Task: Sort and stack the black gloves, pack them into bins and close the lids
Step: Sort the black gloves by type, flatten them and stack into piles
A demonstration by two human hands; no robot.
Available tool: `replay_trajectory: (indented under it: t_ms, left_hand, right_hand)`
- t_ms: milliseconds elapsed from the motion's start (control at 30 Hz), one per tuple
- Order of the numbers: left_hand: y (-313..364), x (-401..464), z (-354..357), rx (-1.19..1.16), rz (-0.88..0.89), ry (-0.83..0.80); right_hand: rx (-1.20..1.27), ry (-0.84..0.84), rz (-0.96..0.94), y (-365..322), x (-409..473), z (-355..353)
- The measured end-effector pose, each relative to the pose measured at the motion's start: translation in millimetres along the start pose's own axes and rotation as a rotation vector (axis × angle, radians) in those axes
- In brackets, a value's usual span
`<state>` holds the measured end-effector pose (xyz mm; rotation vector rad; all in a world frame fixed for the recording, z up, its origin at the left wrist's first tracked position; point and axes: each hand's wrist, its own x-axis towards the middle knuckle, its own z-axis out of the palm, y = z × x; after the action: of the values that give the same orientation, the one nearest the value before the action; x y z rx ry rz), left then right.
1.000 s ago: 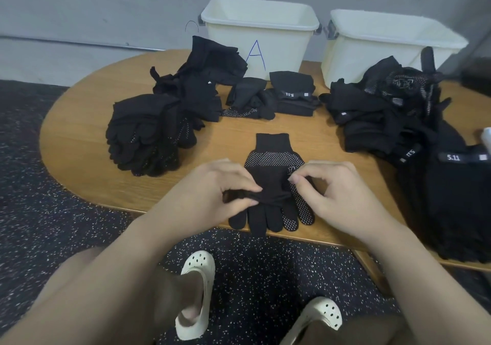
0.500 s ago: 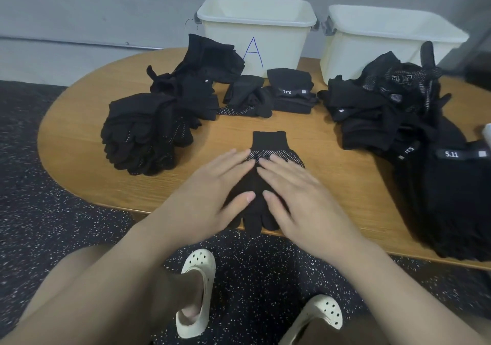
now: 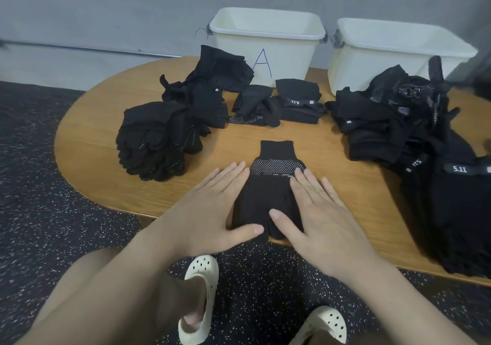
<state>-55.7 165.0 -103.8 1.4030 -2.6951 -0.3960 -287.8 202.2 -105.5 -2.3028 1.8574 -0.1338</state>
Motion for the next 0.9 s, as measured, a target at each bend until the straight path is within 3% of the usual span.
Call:
replay_trajectory:
  t_ms: [100, 233, 467, 700, 900]
  left_hand:
    - [-0.4, 5.5, -10.8, -0.336, -0.084, 0.171]
    - [-15.6, 17.3, -15.7, -0.331, -0.122, 0.364]
    - [-19.2, 27.4, -17.1, -0.486, -0.264, 0.168]
    - [-23.2, 28.5, -19.3, -0.616, -0.262, 0.168]
    - [-24.9, 21.6, -24.2, -0.88, -0.16, 0.234]
  right_hand:
    - [0.081, 0.102, -0.008, -1.9, 6.4, -10.1]
    - [0.152, 0.239, -0.069, -3.3, 24.5, -14.6]
    - [0.225, 0.101, -0.085, -2.7, 52.2, -20.3]
    - [0.299, 0.078, -0.059, -5.2, 58.8, -29.9]
    - [0.722, 0.02, -0.045, -4.8, 50.2, -42.5]
